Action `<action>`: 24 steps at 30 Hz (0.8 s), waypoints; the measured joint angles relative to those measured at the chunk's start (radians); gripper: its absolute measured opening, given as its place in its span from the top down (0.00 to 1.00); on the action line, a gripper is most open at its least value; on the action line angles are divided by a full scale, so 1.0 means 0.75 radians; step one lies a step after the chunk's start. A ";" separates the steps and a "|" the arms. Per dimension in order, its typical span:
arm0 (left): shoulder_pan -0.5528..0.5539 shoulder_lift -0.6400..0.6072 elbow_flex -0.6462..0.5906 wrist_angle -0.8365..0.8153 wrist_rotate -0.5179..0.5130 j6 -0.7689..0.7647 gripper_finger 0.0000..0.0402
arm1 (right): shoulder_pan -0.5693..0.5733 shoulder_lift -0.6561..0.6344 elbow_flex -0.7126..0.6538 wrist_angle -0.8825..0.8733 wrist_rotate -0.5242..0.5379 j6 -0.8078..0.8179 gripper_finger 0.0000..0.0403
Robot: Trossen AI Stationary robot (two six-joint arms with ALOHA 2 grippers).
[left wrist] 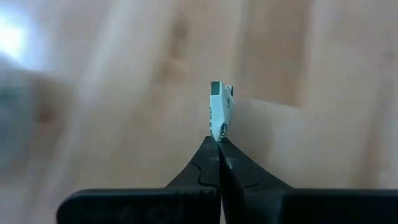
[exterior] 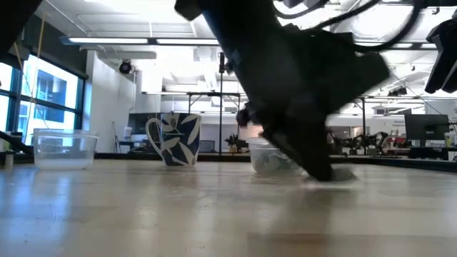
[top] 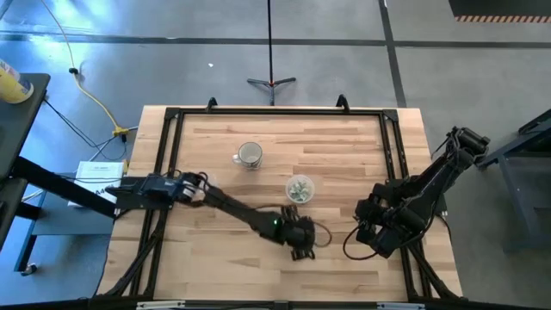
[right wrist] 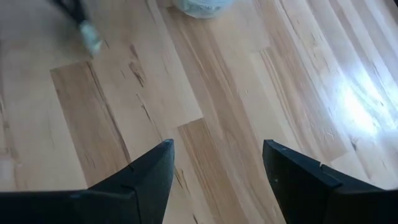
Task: Pick and place Stevia / Truvia into bins
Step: Put the green stevia packet into the right transparent container
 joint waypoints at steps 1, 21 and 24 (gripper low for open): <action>0.010 -0.028 -0.002 -0.032 -0.005 0.008 0.93 | 0.000 0.000 0.000 -0.002 0.001 0.012 0.41; 0.436 -0.231 0.003 -0.286 0.137 0.466 0.93 | -0.066 -0.003 0.001 -0.001 0.001 -0.019 0.41; 0.451 -0.234 0.008 -0.329 0.171 0.487 0.93 | -0.054 -0.003 0.001 0.002 -0.001 -0.014 0.41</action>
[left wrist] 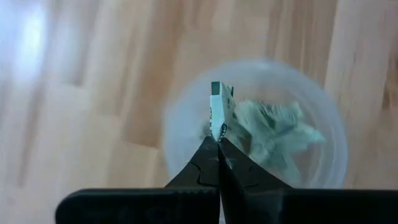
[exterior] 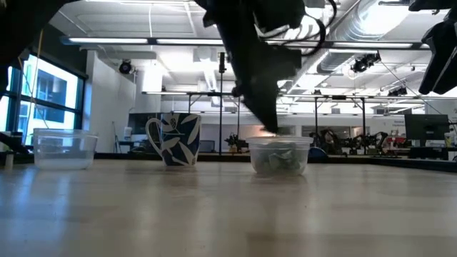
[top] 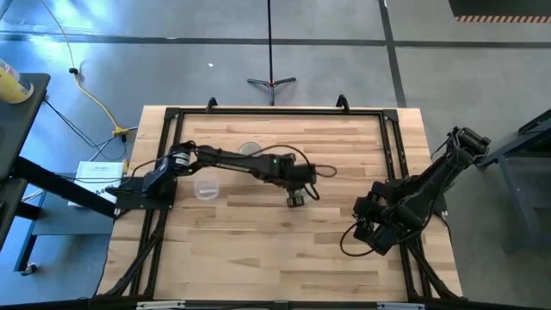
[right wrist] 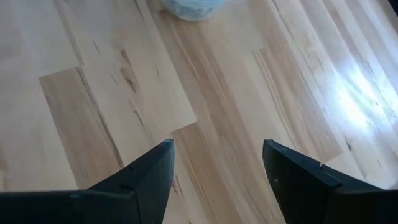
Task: Pick and place Stevia / Truvia into bins
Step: Put the green stevia packet into the right transparent container, then return to Home Position
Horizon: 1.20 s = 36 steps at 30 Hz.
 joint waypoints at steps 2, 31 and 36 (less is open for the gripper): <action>-0.004 0.020 -0.003 -0.016 0.014 -0.034 0.90 | 0.004 0.000 0.000 0.000 0.000 0.000 0.41; -0.251 -0.687 0.024 -0.069 0.218 -0.640 0.26 | -0.243 -0.535 0.329 0.132 -0.017 -0.313 0.41; -0.307 -0.746 0.022 -0.037 0.203 -0.490 0.26 | -0.262 -0.698 0.488 0.178 -0.062 -0.254 0.41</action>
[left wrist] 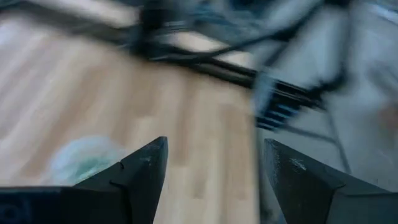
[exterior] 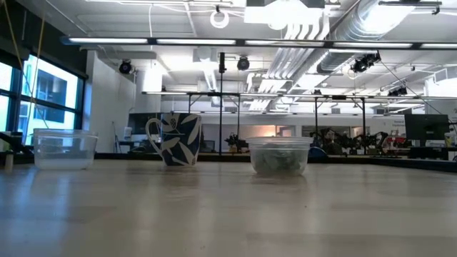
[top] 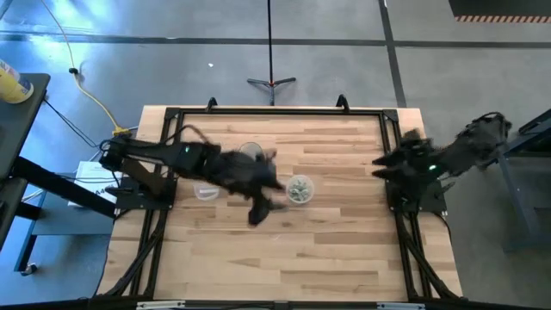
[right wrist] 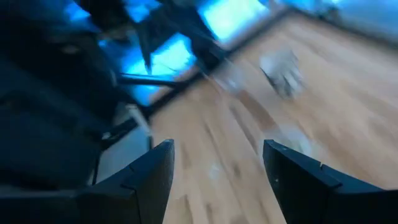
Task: Pick and place Stevia / Truvia into bins
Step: Return to Home Position
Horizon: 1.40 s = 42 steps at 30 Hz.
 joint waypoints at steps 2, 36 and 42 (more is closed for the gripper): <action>-0.011 0.000 -0.013 0.096 0.123 0.091 0.26 | 0.022 -0.033 0.019 0.092 -0.012 -0.234 0.41; 0.259 -1.194 -1.984 1.662 0.519 0.030 0.26 | -0.571 -1.025 -1.363 1.250 -0.574 -0.618 0.41; 0.262 -1.486 -2.171 1.449 0.485 -0.036 0.26 | -0.664 -1.026 -1.365 1.197 -0.818 -0.713 0.41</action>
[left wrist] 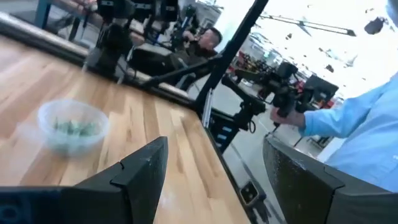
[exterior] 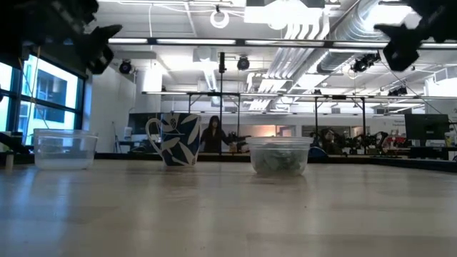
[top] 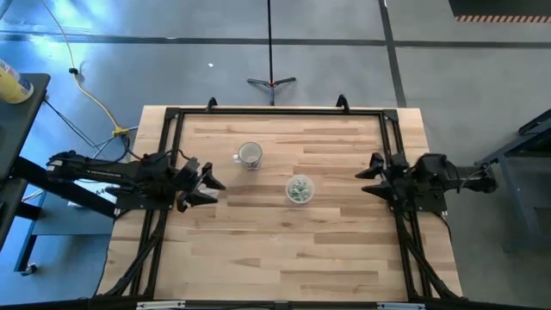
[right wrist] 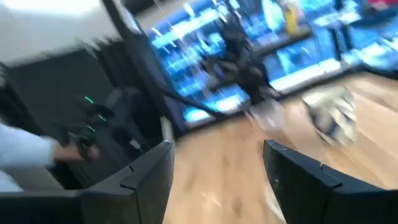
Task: Pick and place Stevia / Truvia into bins
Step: Return to Home Position
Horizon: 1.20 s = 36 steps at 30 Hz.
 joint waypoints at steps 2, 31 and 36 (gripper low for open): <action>0.002 -0.113 -0.053 -0.060 -0.009 -0.033 0.26 | -0.023 0.001 -0.002 -0.090 0.004 -0.013 0.41; -0.002 -0.573 -0.242 -0.359 -0.081 -0.254 0.26 | 0.009 -0.001 -0.012 -0.822 0.089 0.299 0.41; -0.002 -0.581 -0.243 -0.356 -0.079 -0.255 0.26 | 0.018 0.008 -0.012 -0.822 0.089 0.299 0.41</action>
